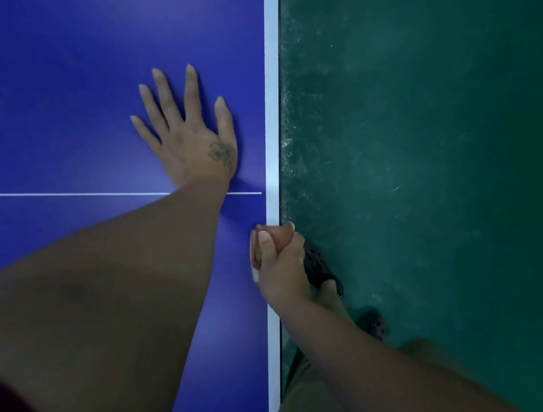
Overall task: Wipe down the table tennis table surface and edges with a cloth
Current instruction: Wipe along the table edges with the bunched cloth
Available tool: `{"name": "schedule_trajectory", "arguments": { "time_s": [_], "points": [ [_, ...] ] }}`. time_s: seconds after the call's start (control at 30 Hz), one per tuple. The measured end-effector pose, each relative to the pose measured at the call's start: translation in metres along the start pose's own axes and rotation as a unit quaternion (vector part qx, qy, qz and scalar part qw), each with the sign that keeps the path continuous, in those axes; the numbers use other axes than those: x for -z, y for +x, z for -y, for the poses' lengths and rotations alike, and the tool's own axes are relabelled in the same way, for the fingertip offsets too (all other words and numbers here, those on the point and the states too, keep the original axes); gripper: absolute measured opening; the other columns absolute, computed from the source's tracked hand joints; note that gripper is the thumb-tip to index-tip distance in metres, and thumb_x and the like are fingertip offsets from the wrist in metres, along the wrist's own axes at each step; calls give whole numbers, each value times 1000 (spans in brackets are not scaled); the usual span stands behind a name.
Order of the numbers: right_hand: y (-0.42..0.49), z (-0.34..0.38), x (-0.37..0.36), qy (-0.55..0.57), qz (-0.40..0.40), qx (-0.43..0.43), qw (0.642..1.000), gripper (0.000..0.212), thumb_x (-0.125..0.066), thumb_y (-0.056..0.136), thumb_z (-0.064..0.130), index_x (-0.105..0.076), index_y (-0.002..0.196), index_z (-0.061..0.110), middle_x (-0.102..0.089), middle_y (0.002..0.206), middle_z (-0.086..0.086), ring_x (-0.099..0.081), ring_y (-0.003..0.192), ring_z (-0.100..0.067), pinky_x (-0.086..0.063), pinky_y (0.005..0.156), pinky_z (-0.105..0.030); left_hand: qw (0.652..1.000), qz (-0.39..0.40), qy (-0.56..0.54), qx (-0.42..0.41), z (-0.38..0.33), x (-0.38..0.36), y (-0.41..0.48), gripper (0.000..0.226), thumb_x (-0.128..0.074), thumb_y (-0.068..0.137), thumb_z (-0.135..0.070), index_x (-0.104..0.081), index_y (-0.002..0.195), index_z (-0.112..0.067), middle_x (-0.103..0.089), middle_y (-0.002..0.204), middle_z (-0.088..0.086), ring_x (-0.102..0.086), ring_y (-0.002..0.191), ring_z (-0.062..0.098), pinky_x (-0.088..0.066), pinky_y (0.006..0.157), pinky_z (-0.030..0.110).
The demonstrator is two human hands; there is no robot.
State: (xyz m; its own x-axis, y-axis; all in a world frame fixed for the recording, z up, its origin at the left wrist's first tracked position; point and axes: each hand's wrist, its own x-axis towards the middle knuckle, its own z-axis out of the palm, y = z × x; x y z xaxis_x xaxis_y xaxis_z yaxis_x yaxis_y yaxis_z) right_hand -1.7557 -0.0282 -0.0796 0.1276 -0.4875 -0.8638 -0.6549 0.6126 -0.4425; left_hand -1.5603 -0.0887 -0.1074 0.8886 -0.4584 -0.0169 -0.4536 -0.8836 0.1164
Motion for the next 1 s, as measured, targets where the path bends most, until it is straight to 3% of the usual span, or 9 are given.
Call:
{"name": "schedule_trajectory", "arguments": {
  "time_s": [0.1, 0.23, 0.4, 0.57, 0.73, 0.8, 0.83, 0.9, 1.0],
  "points": [
    [15, 20, -6, -5, -8, 3, 1000, 70, -55, 109, 46, -28, 163, 11, -44, 154, -10, -51, 141, -31, -46, 106, -35, 1000, 0, 0, 2, 2, -2, 1, 68, -24, 109, -68, -24, 172, -43, -11, 184, 1, -6, 170, 28, -3, 135, 61],
    [38, 58, -3, 3, -9, 16, 1000, 70, -57, 106, 54, -33, 156, 12, -45, 152, -11, -54, 138, -35, -51, 111, -56, 1000, -2, 0, 0, 3, -6, 3, 67, -25, 110, -68, -24, 172, -43, -11, 184, 1, -6, 170, 29, -3, 135, 60],
    [69, 112, 2, -43, -8, 24, 999, 70, -49, 104, 65, -33, 151, 17, -50, 149, -11, -65, 123, -37, -53, 107, -53, 1000, 1, 1, 2, 2, -4, 3, 67, -27, 110, -66, -24, 172, -42, -11, 184, 1, -6, 170, 29, -4, 135, 60],
    [108, 176, 7, -34, -9, 41, 999, 67, -50, 106, 62, -35, 148, 11, -52, 147, -13, -63, 114, -32, -45, 91, -35, 1000, -7, 3, -6, 1, -2, 2, 65, -32, 111, -63, -28, 172, -40, -14, 183, 3, -9, 170, 29, -7, 135, 61],
    [149, 269, 12, 22, -7, 29, 999, 78, -52, 105, 62, -27, 159, 10, -43, 160, -17, -56, 136, -41, -50, 113, -52, 999, -38, 0, -15, 2, -5, 2, 62, -40, 112, -58, -35, 170, -37, -21, 182, 5, -14, 169, 30, -11, 134, 62],
    [159, 299, 16, 44, 2, 31, 999, 79, -55, 105, 60, -26, 159, 10, -43, 161, -17, -56, 136, -41, -58, 97, -33, 999, -44, -2, -18, 3, -6, 3, 61, -43, 112, -57, -37, 169, -37, -22, 181, 5, -16, 169, 31, -12, 134, 62],
    [161, 305, 19, 46, 8, 38, 998, 79, -56, 106, 58, -26, 159, 9, -43, 160, -17, -56, 134, -40, -59, 74, -20, 999, -45, 1, -18, 3, -6, 2, 61, -43, 112, -57, -38, 169, -36, -23, 181, 5, -16, 169, 31, -13, 134, 61],
    [157, 300, 27, 38, 15, 59, 997, 78, -58, 106, 54, -25, 160, 8, -42, 159, -17, -59, 128, -41, -44, 37, -14, 999, -45, 5, -19, 3, -6, 3, 61, -42, 112, -56, -38, 169, -36, -23, 181, 6, -16, 169, 31, -13, 134, 61],
    [144, 254, 34, -41, 36, 113, 992, 83, -55, 106, 57, -19, 164, 10, -41, 155, -16, -67, 114, -36, -54, 46, -19, 999, -40, -3, -22, 5, -5, 4, 60, -43, 112, -55, -38, 169, -36, -23, 181, 6, -16, 169, 30, -14, 134, 62]
  ]
}}
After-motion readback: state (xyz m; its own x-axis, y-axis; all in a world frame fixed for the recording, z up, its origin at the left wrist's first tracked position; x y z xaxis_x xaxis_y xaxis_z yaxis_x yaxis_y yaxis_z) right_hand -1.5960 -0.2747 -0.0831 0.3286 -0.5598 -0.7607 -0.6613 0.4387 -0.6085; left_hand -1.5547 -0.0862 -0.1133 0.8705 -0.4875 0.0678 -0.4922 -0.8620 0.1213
